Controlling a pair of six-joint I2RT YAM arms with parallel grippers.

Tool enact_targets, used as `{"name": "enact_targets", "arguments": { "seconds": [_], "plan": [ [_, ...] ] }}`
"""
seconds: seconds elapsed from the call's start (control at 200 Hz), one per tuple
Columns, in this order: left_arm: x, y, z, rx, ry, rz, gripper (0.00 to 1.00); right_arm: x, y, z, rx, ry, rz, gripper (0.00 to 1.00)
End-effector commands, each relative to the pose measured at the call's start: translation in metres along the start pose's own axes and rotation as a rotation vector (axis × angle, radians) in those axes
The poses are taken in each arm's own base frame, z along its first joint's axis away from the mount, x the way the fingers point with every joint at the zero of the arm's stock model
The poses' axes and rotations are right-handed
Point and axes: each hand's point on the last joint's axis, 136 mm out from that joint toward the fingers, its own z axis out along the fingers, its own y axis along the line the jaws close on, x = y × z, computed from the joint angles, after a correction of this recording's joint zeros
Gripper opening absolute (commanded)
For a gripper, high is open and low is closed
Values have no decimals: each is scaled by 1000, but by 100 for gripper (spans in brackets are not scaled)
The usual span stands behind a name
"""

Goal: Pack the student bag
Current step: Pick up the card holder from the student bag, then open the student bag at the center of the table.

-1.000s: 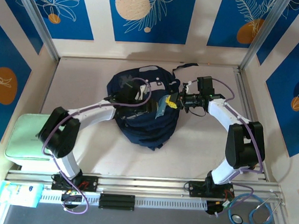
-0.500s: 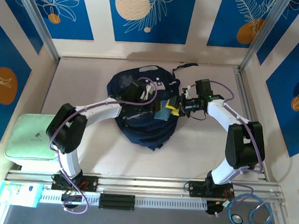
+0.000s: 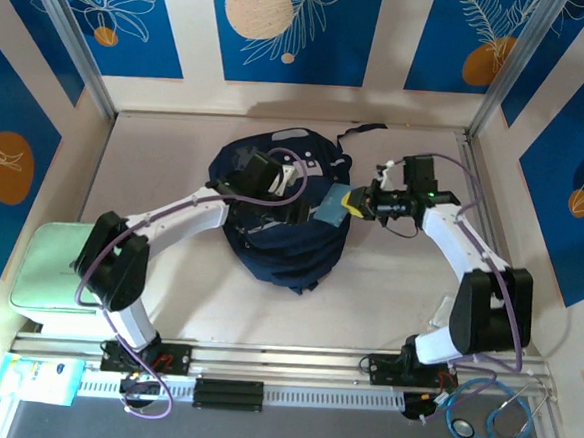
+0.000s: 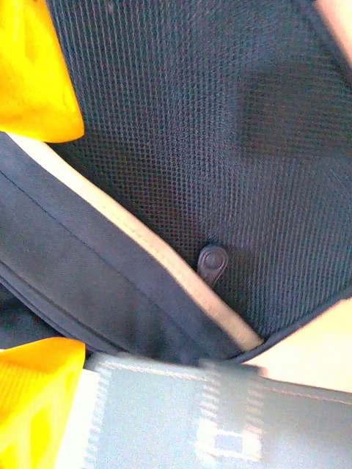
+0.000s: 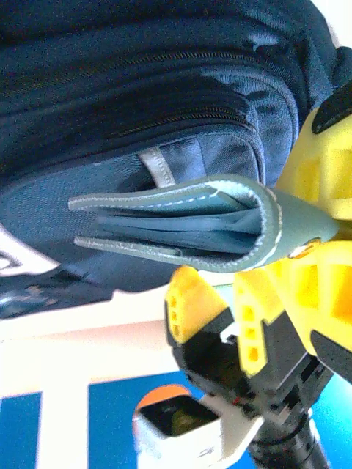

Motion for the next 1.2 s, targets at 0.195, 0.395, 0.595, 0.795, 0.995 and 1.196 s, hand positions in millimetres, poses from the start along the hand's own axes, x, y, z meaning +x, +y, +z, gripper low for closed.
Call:
{"name": "enact_targets", "arguments": {
  "seconds": [0.195, 0.395, 0.595, 0.795, 0.995, 1.196],
  "plan": [
    [31, -6, -4, -203, 143, 472, 80, -23, -11, -48, 1, -189, 49, 8],
    [42, -6, 20, -281, 265, 593, 73, -25, -17, -53, -1, -215, 77, 7],
    [45, -1, 33, -318, 317, 641, 70, -23, -20, -53, 0, -209, 89, 7],
    [37, 1, 32, -357, 308, 641, 55, -22, -23, -53, -1, -208, 99, 7],
    [27, -10, 20, -281, 250, 551, 36, -24, -25, -56, -6, -219, 102, 7],
    [13, -15, 7, -158, 174, 428, 21, -25, -28, -64, -83, -228, 140, 7]
  ]
}}
